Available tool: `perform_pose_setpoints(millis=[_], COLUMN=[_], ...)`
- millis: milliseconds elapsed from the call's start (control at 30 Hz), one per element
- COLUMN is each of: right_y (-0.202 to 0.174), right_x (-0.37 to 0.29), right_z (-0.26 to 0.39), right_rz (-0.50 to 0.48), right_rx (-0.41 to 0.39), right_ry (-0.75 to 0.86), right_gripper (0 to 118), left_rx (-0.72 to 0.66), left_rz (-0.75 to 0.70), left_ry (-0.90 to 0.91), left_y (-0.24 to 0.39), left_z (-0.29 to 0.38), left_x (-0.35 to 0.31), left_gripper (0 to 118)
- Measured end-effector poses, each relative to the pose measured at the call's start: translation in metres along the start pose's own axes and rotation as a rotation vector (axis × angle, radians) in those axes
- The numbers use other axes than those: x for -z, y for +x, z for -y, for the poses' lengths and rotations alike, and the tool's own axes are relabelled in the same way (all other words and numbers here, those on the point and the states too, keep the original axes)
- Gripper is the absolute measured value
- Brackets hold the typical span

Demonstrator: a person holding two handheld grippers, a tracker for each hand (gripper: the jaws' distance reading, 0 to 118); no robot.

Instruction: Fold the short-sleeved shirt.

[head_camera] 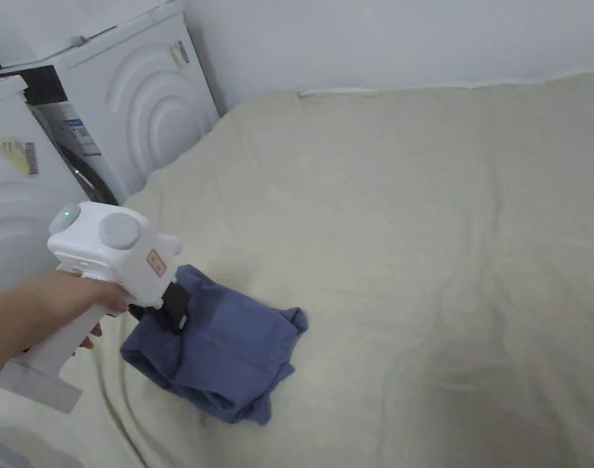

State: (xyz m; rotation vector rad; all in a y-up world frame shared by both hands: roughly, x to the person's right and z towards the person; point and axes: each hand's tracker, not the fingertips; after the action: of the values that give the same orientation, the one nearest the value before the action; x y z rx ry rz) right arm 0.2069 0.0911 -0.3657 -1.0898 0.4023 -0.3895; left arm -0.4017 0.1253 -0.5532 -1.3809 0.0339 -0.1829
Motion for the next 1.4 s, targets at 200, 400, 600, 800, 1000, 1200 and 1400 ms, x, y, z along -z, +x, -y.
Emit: perform_pose_setpoints(millis=[200,400,600,800,1000,1200,1400], right_y=[-0.009,-0.009,-0.005,0.0,-0.003,-0.043,-0.057], right_x=[0.008,0.002,-0.017,-0.057,-0.129,-0.191,-0.199], right_z=[-0.007,-0.007,0.001,0.009,0.022,0.06,0.111], right_rz=[0.007,-0.004,-0.011,0.017,0.146,0.287,0.429], right_rx=[-0.012,0.003,0.027,0.038,-0.035,-0.259,-0.407], right_ry=[-0.021,-0.008,0.027,0.15,0.435,0.871,1.238], right_gripper=[0,0,0,0,0,0,0], left_rx=[-0.039,-0.109,-0.028,0.05,-0.042,0.001,-0.076], left_rz=[-0.077,0.002,0.163,0.32,0.394,0.203,0.05], left_ry=[0.089,0.204,0.339,0.578,1.04,1.355,1.58], left_y=[-0.017,-0.025,0.053,0.166,0.255,0.338,0.364], left_z=[0.007,0.016,0.044,0.076,0.133,0.189,0.236], left_x=[0.001,-0.018,-0.047,-0.082,-0.161,-0.212,-0.217], left_gripper=[87,108,65,0,0,0,0])
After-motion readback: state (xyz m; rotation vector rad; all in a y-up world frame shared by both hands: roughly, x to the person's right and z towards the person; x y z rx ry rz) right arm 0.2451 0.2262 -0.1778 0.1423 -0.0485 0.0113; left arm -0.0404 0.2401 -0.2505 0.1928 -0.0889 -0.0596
